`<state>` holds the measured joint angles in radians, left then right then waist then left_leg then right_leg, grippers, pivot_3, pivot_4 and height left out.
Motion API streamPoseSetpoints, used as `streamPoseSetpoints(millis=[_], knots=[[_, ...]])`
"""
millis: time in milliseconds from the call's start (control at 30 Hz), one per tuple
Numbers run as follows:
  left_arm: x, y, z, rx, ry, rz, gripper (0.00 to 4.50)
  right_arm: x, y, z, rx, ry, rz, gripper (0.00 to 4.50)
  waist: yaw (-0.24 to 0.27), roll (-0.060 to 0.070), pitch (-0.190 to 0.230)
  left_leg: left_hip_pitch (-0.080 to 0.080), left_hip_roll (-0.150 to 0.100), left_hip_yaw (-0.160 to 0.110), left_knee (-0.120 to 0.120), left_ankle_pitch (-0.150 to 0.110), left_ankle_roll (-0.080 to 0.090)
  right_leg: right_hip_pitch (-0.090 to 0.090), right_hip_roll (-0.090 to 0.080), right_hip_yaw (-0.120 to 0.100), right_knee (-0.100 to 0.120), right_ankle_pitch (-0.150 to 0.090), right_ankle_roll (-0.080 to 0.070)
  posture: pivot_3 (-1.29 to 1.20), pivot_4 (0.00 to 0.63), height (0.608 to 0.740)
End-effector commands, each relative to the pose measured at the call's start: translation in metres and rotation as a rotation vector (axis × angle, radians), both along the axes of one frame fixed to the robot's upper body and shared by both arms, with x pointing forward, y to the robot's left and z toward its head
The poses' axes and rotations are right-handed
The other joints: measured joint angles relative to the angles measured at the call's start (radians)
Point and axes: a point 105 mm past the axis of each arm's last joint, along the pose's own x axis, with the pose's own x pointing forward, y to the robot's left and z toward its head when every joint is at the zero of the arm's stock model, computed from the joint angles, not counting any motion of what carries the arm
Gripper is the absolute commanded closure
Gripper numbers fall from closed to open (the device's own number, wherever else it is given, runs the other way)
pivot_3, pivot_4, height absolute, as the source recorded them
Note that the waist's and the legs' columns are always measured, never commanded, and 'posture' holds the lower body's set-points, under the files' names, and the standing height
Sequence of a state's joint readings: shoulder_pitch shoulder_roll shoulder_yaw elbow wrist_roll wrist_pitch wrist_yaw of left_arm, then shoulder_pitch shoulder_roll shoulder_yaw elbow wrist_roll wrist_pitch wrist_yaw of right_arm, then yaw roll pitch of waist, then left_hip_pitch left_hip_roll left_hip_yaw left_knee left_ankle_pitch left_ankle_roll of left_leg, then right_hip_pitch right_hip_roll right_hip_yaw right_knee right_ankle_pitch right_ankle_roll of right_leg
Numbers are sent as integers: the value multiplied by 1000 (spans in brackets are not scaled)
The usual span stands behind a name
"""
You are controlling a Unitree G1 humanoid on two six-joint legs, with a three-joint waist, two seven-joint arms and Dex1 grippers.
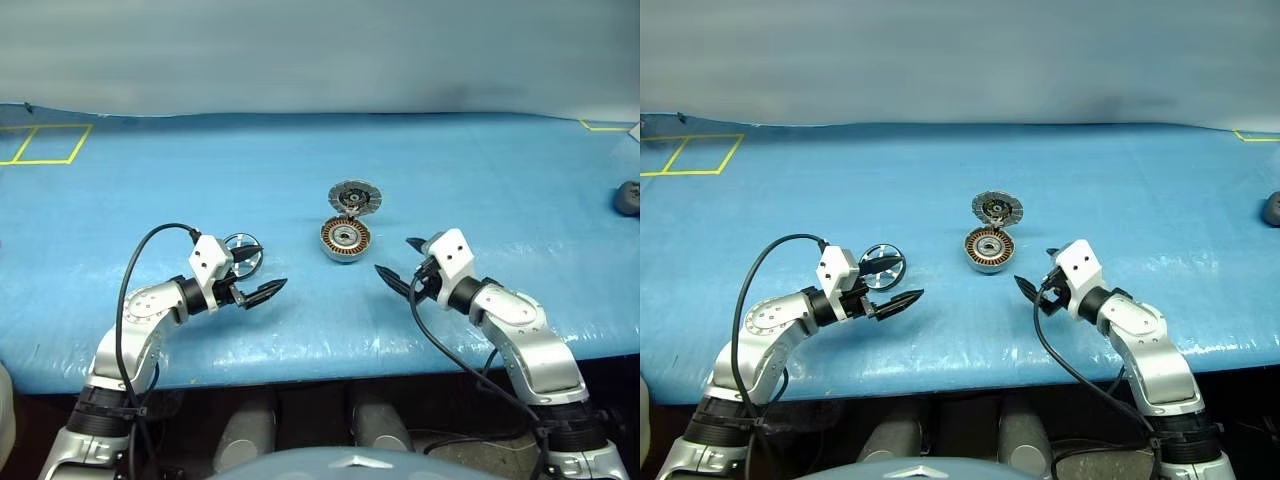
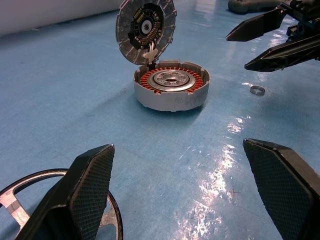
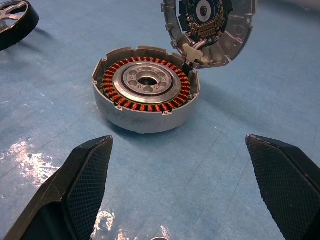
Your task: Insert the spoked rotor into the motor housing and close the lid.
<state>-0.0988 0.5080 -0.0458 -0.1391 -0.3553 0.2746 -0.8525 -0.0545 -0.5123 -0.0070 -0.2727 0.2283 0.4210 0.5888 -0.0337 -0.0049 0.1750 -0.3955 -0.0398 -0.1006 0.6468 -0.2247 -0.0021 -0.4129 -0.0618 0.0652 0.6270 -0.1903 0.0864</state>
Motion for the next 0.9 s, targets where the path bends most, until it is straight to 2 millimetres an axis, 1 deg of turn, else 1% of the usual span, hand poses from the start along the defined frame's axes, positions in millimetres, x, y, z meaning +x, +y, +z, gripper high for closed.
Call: streamPoseSetpoints(millis=[33, 900], knots=[[1, -4, 14, -11, -63, -18, 0, 1, 1, 6, 2, -22, 13, 14, 0, 0, 0, 0, 0, 0, 0, 0, 0, 0, 0, 0, 0, 0, 0, 0, 150, 740], [3, -4, 17, -27, -78, -5, 0, 1, 2, 1, 16, 2, 26, 14, 0, 0, 0, 0, 0, 0, 0, 0, 0, 0, 0, 0, 0, 0, 0, 0, 150, 740]])
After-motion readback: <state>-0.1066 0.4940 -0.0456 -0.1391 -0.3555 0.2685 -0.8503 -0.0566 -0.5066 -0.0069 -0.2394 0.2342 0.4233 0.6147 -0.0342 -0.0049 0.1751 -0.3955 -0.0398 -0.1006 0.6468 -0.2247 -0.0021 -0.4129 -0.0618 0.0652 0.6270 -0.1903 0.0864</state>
